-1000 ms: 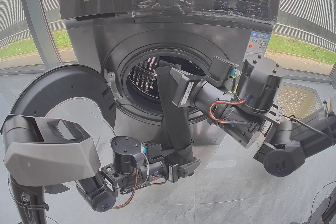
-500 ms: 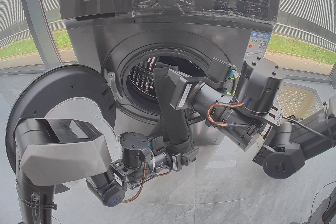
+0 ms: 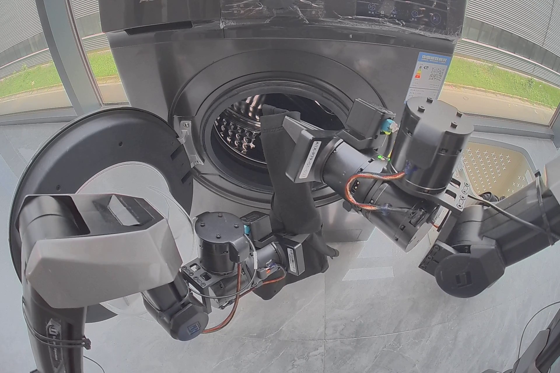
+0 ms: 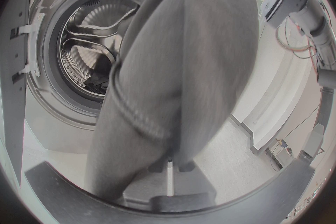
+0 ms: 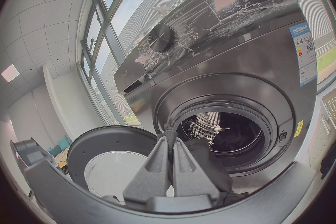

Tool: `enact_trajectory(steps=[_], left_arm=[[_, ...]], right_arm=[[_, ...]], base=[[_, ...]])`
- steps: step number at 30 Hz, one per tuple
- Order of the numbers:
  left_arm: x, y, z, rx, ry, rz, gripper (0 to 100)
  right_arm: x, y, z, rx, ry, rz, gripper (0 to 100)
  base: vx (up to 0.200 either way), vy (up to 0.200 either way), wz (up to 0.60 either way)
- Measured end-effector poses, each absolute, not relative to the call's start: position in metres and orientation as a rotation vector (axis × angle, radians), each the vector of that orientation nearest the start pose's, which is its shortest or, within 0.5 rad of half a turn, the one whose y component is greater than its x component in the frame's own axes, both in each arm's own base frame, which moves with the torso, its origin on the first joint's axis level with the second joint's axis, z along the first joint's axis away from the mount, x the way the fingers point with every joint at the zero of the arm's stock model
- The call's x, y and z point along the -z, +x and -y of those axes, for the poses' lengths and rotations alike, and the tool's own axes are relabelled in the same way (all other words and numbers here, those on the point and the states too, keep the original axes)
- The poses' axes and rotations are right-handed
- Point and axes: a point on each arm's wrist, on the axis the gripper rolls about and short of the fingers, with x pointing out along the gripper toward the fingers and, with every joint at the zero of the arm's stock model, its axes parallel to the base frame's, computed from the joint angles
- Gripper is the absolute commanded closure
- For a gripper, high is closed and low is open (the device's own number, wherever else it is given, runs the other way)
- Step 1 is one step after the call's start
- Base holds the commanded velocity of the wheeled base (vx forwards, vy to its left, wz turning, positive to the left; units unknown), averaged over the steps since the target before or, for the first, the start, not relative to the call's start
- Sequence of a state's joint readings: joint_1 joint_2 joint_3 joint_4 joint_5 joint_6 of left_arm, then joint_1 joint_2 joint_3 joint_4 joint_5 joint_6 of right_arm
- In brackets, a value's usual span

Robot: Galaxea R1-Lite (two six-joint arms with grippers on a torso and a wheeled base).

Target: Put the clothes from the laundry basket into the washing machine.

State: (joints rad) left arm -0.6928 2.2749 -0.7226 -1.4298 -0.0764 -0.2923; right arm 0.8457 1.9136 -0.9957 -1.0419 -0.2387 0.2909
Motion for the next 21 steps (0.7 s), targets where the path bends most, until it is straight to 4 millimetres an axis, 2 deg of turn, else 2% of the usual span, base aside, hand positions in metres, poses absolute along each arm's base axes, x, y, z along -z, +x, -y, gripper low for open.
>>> enact_trajectory(steps=[4, 12, 13, 21], left_arm=[[-0.056, 0.276, 0.238, 0.763, -0.238, -0.217, 100], [-0.086, 0.234, 0.227, 0.844, -0.236, -0.2, 100], [-0.09, 0.23, 0.227, 0.857, -0.24, -0.189, 100], [-0.105, 0.223, 0.225, 0.877, -0.266, -0.115, 100]], right_arm=[[-0.199, 0.253, -0.271, -0.606, 0.344, 0.019, 100], [-0.195, 0.257, -0.269, -0.608, 0.351, 0.03, 100], [-0.194, 0.257, -0.269, -0.608, 0.351, 0.027, 0], [-0.188, 0.263, -0.263, -0.583, 0.351, 0.01, 0]], base=[[0.0, 0.0, 0.0], [0.0, 0.0, 0.0], [0.0, 0.0, 0.0], [0.0, 0.0, 0.0]])
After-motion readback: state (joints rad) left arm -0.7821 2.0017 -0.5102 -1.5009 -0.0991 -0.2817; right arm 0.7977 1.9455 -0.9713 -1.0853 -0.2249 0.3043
